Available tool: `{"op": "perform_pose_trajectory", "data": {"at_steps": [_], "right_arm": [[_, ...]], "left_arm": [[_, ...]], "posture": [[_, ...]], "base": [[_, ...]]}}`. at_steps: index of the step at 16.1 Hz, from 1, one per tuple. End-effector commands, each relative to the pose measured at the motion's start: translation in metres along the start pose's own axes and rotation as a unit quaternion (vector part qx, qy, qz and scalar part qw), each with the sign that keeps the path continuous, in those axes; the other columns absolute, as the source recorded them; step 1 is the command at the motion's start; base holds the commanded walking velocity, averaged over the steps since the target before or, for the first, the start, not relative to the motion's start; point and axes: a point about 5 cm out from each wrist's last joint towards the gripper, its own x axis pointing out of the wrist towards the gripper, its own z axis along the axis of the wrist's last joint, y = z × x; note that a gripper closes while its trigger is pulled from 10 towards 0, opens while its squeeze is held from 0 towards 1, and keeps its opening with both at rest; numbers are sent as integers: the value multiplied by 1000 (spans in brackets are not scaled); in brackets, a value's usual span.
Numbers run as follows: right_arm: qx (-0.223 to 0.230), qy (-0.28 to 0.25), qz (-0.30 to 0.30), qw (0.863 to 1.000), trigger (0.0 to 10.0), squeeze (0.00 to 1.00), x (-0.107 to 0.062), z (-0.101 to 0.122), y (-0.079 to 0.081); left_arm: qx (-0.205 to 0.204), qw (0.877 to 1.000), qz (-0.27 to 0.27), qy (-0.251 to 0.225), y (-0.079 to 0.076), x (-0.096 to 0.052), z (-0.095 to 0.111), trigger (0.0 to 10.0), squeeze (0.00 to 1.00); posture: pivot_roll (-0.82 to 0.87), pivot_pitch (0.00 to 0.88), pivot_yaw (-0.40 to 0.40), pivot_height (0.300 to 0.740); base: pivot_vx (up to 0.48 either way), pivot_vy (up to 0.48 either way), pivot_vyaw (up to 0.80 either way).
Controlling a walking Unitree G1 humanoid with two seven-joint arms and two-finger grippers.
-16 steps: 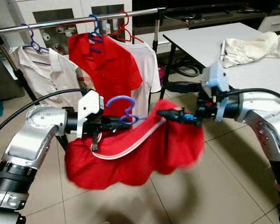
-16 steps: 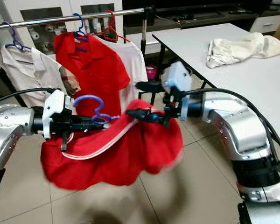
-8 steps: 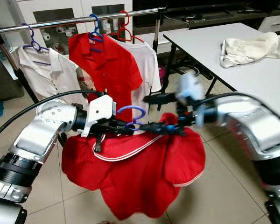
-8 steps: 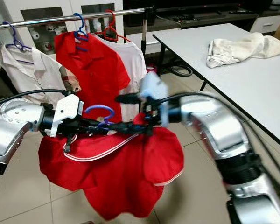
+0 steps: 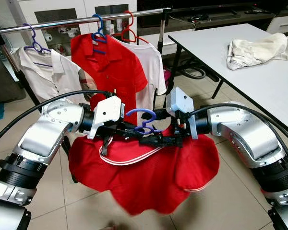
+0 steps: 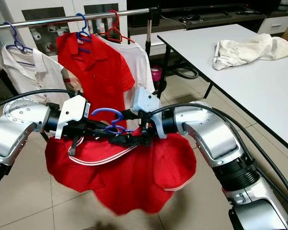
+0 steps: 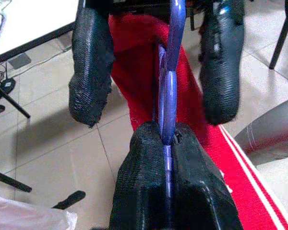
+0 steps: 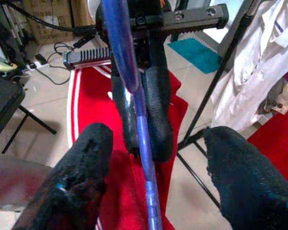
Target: Hang hanger
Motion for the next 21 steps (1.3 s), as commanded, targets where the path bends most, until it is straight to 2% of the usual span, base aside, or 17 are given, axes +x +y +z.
{"op": "perform_pose_trajectory", "data": {"at_steps": [1,10,21], "right_arm": [[-10,10,-8,1000,0,0,-1,1,-4],[-11,29,-14,999,0,0,-7,-3,-11],[-18,19,-8,1000,0,0,-6,1,-13]], "left_arm": [[28,999,-7,-19,2,-1,16,0,0],[34,999,-13,-28,-1,-4,22,0,0],[25,999,7,-41,8,-7,25,0,0]], "posture": [[-156,0,-8,740],[-151,0,-15,740],[-156,0,-1,740]], "base": [[0,0,0],[0,0,0],[0,0,0]]}}
